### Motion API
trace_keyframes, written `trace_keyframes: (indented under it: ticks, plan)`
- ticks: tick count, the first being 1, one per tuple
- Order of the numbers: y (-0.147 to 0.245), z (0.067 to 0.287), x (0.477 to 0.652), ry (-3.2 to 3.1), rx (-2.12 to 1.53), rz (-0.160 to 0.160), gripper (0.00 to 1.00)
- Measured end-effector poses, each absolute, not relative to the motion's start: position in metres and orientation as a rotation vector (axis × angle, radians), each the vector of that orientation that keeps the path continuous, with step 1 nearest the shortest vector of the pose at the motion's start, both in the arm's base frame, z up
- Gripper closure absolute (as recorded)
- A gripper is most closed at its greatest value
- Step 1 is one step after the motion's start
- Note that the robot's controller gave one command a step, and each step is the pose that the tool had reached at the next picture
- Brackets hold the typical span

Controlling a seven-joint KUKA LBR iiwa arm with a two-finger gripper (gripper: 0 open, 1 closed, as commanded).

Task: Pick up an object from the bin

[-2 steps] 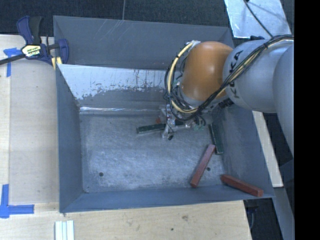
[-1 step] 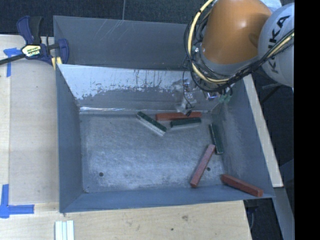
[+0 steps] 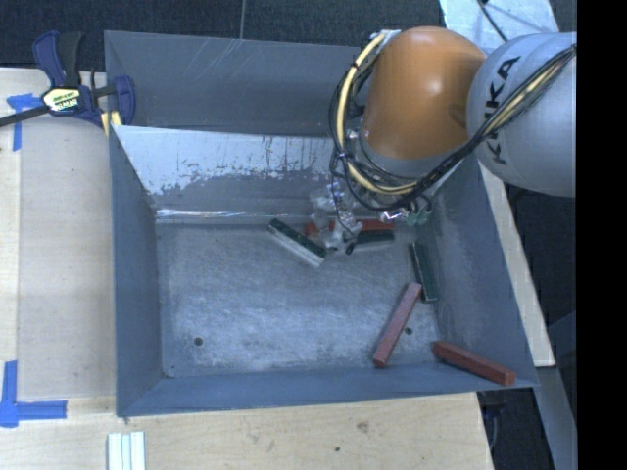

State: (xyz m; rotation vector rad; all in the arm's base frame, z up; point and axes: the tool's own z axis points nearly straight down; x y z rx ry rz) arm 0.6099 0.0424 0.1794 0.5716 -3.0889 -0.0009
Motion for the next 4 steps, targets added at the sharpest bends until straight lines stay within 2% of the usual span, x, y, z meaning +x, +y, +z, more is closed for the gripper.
trace_keyframes:
  ticks: [1,2,3,4]
  plan:
    - [0.031,0.171,0.595,-3.122,0.353,0.000,1.00]
    - [0.040,0.146,0.615,-3.131,0.314,-0.001,1.00]
    - [0.032,0.139,0.625,-3.149,0.114,-0.001,1.00]
    - [0.010,0.150,0.627,-3.148,-0.163,0.000,1.00]
